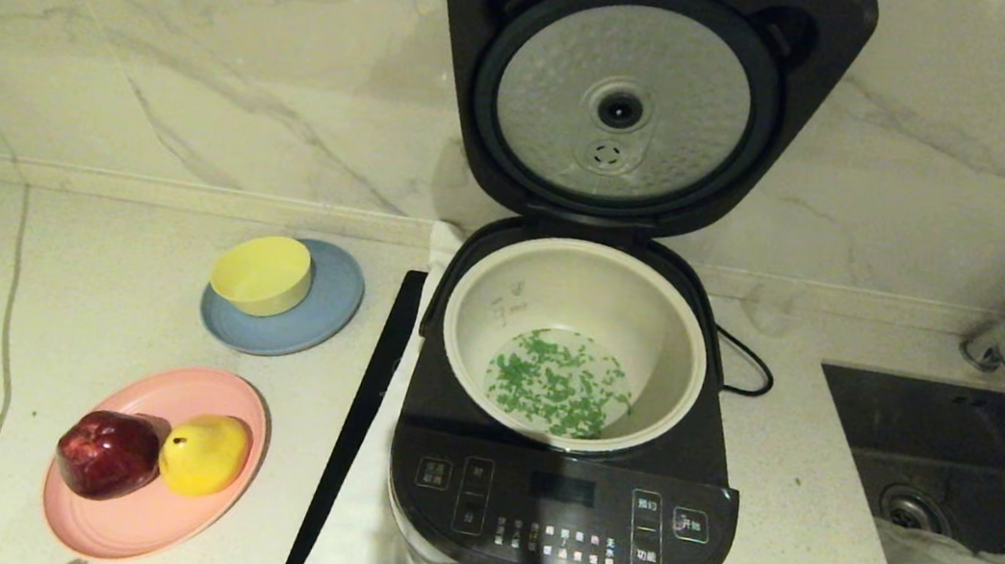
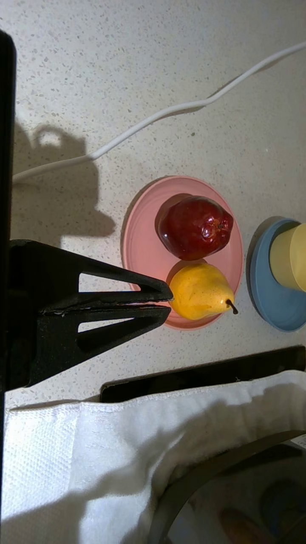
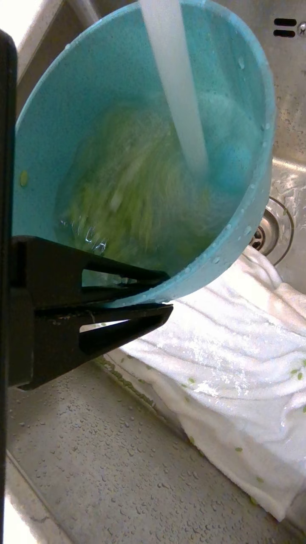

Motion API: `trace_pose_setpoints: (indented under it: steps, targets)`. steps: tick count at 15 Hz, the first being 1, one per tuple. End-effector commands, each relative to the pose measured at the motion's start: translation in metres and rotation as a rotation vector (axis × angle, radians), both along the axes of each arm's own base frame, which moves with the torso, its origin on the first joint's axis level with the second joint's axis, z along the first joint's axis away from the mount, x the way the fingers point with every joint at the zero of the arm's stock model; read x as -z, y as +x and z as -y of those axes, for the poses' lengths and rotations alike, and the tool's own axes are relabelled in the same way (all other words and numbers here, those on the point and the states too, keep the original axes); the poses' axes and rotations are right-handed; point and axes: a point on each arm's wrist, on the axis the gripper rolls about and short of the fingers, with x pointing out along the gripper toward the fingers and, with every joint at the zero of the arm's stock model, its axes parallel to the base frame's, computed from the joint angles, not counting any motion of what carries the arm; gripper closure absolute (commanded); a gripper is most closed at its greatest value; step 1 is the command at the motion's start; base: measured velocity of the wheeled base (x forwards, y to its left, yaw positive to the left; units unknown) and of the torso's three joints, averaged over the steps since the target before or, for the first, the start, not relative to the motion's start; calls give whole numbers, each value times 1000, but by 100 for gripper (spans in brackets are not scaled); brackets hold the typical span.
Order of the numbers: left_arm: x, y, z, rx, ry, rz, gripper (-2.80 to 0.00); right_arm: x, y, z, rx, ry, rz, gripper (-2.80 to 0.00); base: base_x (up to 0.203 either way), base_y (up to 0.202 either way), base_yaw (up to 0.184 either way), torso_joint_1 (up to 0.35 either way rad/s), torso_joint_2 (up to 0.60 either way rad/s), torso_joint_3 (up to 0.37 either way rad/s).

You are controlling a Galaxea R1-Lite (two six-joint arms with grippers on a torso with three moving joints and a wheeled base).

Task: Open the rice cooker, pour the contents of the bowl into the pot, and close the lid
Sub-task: Fill a bowl with water from the tap

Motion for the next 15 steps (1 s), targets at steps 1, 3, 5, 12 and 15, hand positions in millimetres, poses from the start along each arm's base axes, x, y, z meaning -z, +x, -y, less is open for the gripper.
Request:
trace_pose_setpoints:
  steps: [1, 3, 5, 12, 15]
  targets:
    - [2, 1, 0, 1, 0, -7, 0, -5, -1, -1, 0, -8, 9, 0, 0, 0, 0, 0, 0, 0]
    - [2, 1, 0, -2, 0, -7, 0, -7, -1, -2, 0, -12, 10, 0, 0, 0, 0, 0, 0, 0]
    - [2, 1, 0, -2, 0, -7, 0, -16, -6, -8, -4, -19, 13, 0, 0, 0, 0, 0, 0, 0]
    - [2, 1, 0, 1, 0, -7, 0, -54, -17, -116, -227, -64, 3, 0, 0, 0, 0, 0, 0, 0]
    - [2, 1, 0, -2, 0, -7, 0, -61, -14, -172, -361, -107, -44, 0, 0, 0, 0, 0, 0, 0]
